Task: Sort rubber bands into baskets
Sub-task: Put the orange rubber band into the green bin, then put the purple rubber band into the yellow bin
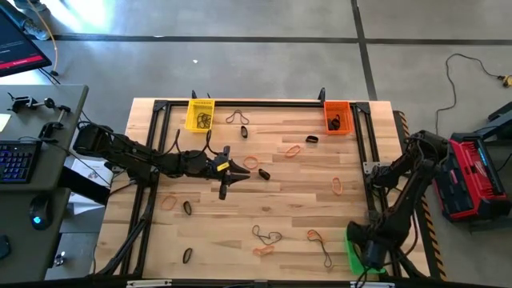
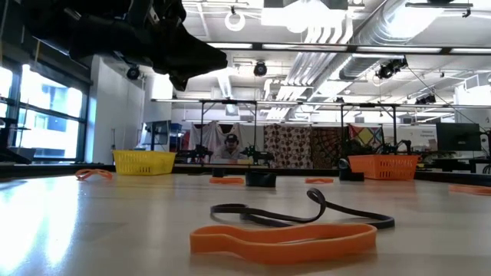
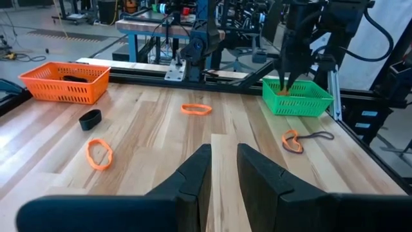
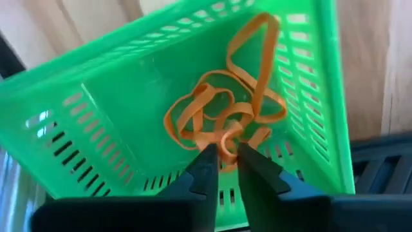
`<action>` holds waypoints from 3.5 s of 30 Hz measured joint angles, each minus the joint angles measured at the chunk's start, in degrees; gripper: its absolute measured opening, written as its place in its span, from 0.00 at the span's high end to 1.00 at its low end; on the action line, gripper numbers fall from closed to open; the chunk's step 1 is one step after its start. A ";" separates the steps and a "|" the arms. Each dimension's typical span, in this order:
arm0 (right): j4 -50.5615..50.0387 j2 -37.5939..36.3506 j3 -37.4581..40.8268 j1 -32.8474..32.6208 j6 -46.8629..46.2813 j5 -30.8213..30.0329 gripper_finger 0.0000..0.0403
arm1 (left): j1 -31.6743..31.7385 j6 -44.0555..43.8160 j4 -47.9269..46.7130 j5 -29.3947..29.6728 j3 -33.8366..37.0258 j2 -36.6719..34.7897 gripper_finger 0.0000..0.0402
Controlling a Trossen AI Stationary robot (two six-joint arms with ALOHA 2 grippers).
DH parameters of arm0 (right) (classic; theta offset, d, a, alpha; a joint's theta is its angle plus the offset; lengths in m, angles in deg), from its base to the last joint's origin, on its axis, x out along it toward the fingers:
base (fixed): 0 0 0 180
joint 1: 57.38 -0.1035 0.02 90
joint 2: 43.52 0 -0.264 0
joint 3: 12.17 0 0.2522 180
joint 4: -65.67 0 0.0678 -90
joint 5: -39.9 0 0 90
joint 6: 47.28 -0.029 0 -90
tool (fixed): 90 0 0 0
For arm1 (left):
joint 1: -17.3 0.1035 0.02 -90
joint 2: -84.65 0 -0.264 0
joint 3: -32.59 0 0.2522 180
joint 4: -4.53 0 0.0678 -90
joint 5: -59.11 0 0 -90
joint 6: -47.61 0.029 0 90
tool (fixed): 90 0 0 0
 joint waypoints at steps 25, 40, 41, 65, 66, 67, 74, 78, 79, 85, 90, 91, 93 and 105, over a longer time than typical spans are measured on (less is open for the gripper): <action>-17.00 -0.04 -20.41 8.43 -2.05 -16.61 0.72 | 0.04 1.65 -1.87 0.00 -0.03 0.00 0.84; 7.46 6.10 -20.52 28.11 34.88 -24.86 0.72 | -0.17 1.77 -4.96 -1.51 -0.02 0.00 0.84; 9.60 7.23 -20.52 29.36 37.06 -24.14 0.72 | -0.17 1.57 -5.11 -1.53 -0.02 0.00 0.84; 31.91 26.53 -20.52 41.37 64.92 -3.72 0.72 | -0.07 1.42 -6.08 -1.16 0.00 0.00 0.84; 32.46 26.95 -20.52 41.68 65.74 -2.87 0.72 | -0.07 1.42 -6.08 -1.14 0.00 0.00 0.84; 32.98 27.41 -20.52 41.98 66.31 -1.98 0.72 | -0.07 1.42 -6.09 -1.09 0.00 0.00 0.84; 34.59 29.76 -20.52 43.17 69.85 2.33 0.72 | -0.09 1.39 -6.48 -1.05 0.02 0.00 0.84; 35.68 30.93 -20.52 43.71 71.15 4.51 0.72 | -0.09 1.42 -6.97 -1.03 0.02 0.00 0.84; 35.79 31.01 -20.50 43.84 71.51 4.75 0.72 | -0.09 1.42 -7.02 -1.03 0.02 0.00 0.84; 35.78 31.04 -20.52 44.78 73.13 5.47 0.85 | -0.09 1.44 -7.19 -0.96 0.02 0.00 0.84; 35.03 30.84 -20.50 45.33 74.08 6.33 0.98 | -0.09 1.44 -7.26 -0.79 0.02 0.00 0.84; 34.56 30.60 -20.50 45.44 74.12 6.31 0.97 | -0.09 1.43 -7.26 -0.79 0.02 0.00 0.84; 33.57 29.41 -20.50 45.69 74.10 5.76 0.97 | -0.09 1.38 -7.23 -0.74 0.02 0.00 0.84; 24.67 16.15 -20.50 46.48 73.97 -17.86 1.00 | -0.55 -1.01 -5.49 -0.37 0.02 -0.02 0.84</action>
